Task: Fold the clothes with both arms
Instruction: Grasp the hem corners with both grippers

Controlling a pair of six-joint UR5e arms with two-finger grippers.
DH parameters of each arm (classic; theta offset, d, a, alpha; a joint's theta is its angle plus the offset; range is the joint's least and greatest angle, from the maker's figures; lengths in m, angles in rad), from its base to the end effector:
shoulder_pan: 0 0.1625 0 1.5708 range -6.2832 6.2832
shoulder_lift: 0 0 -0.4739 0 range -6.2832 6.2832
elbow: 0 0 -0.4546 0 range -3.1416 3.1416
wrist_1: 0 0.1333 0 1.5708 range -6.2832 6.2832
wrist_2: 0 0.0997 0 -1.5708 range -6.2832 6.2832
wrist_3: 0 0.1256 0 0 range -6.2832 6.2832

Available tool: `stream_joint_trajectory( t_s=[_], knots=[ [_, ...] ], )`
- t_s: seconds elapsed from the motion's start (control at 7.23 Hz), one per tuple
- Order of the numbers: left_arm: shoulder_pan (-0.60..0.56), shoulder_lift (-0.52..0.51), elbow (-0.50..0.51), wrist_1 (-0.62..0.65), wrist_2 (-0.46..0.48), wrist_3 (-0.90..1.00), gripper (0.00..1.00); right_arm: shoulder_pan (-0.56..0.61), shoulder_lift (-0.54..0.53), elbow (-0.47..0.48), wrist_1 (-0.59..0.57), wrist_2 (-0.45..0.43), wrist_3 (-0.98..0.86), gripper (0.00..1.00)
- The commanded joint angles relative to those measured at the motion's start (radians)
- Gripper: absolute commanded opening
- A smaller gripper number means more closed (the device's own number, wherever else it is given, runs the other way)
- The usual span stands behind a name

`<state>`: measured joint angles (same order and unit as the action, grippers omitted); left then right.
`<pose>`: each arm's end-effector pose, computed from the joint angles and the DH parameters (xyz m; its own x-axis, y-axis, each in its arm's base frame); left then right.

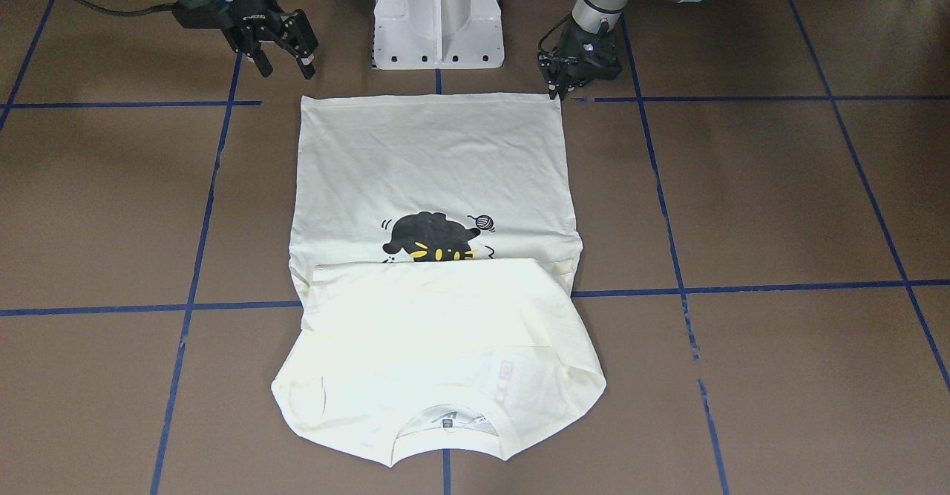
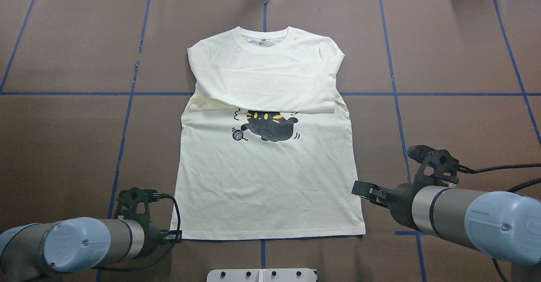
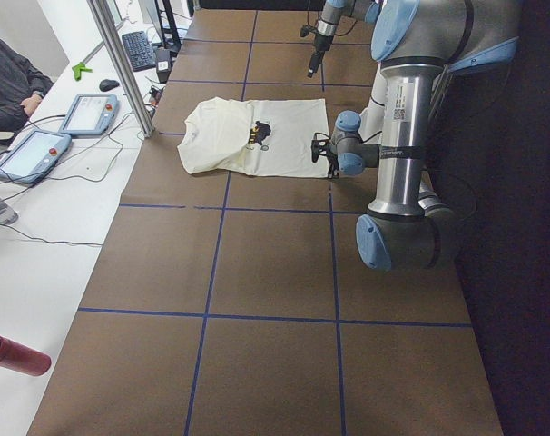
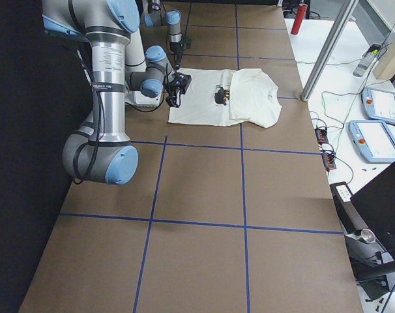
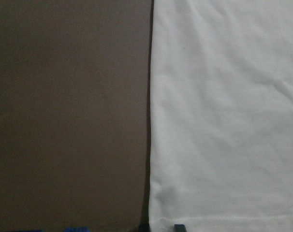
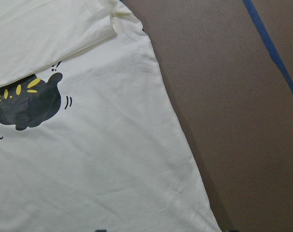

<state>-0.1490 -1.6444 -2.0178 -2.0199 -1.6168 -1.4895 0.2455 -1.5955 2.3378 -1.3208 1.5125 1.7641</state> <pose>0.5636 -0.2136 0.3977 0.5664 -0.0030 -0.8241 0.0650 0.9970 0.0411 -0.4341 -0.2537 0.3140 0.4648 0.3142 0.8278 -0.3864 0.9132 -0.1296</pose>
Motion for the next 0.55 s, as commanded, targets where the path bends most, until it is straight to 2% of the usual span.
stream_joint_trajectory(
  t_s=[0.0, 0.41],
  knots=[
    [0.0, 0.0, 0.001, 0.001, 0.002, 0.002, 0.0, 0.0, 0.002, 0.0, 0.0, 0.0, 0.0, 0.87],
    [-0.009, -0.002, -0.025, 0.0, 0.0, 0.009, 0.0, 0.0, -0.004, -0.002, 0.0, 0.0, -0.002, 0.87]
  ],
)
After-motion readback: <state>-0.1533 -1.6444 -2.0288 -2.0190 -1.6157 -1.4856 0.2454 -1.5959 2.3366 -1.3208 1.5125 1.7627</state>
